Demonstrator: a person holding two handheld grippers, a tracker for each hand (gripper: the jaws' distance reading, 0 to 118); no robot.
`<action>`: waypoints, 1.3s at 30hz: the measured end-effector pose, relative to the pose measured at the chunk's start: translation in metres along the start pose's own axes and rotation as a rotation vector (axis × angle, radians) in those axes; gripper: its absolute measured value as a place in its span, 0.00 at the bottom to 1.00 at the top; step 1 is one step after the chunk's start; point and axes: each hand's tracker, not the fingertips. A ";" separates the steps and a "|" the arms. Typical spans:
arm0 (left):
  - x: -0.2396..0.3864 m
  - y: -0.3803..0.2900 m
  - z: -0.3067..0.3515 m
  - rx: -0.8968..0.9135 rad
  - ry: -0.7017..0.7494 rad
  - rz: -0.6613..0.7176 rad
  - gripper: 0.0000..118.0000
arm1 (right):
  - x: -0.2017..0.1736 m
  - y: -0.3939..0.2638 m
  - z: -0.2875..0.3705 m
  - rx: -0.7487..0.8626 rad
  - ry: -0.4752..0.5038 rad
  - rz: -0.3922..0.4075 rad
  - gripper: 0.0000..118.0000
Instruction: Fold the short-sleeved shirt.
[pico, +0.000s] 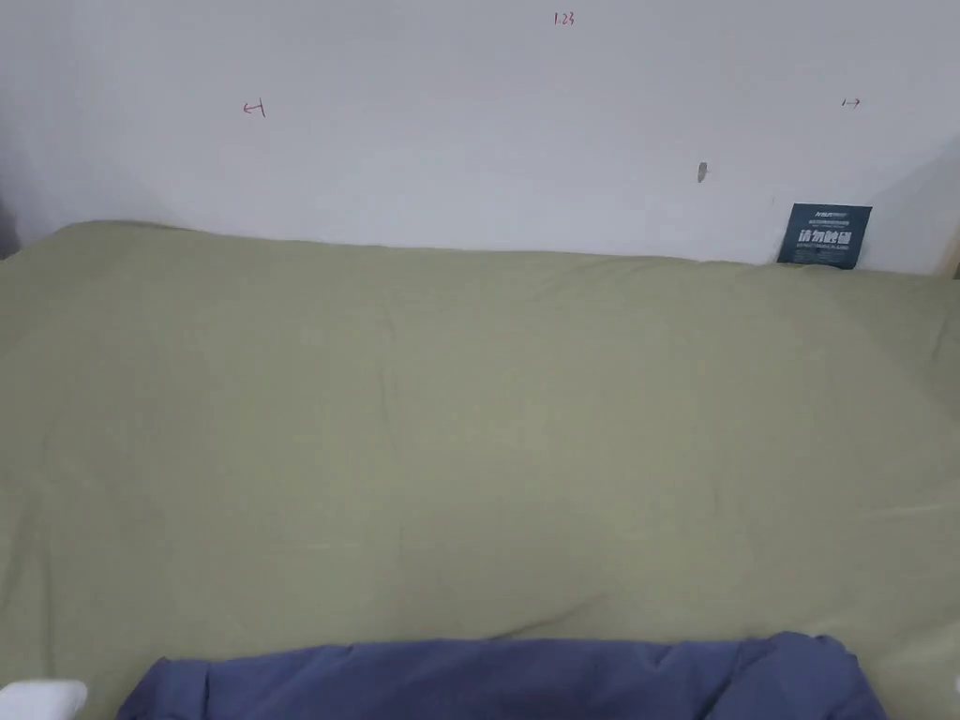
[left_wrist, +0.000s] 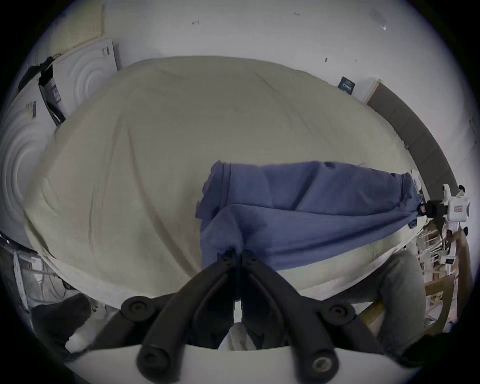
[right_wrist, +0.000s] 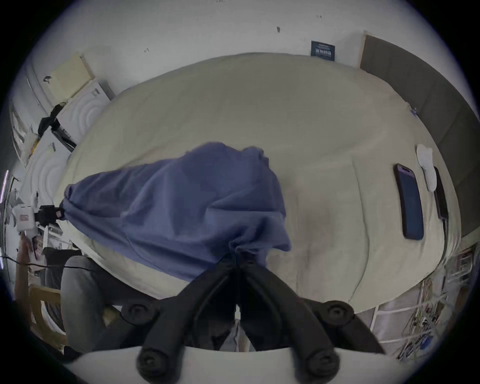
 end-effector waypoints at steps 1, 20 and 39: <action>0.000 -0.002 -0.001 -0.007 -0.006 0.014 0.02 | 0.008 -0.001 -0.005 -0.024 0.018 0.003 0.02; 0.157 0.029 0.133 0.532 -0.052 -0.004 0.54 | -0.147 0.003 0.137 0.588 0.088 0.034 0.65; 0.157 -0.003 0.073 0.407 -0.169 0.073 0.00 | -0.183 -0.056 0.073 0.475 0.034 0.086 0.00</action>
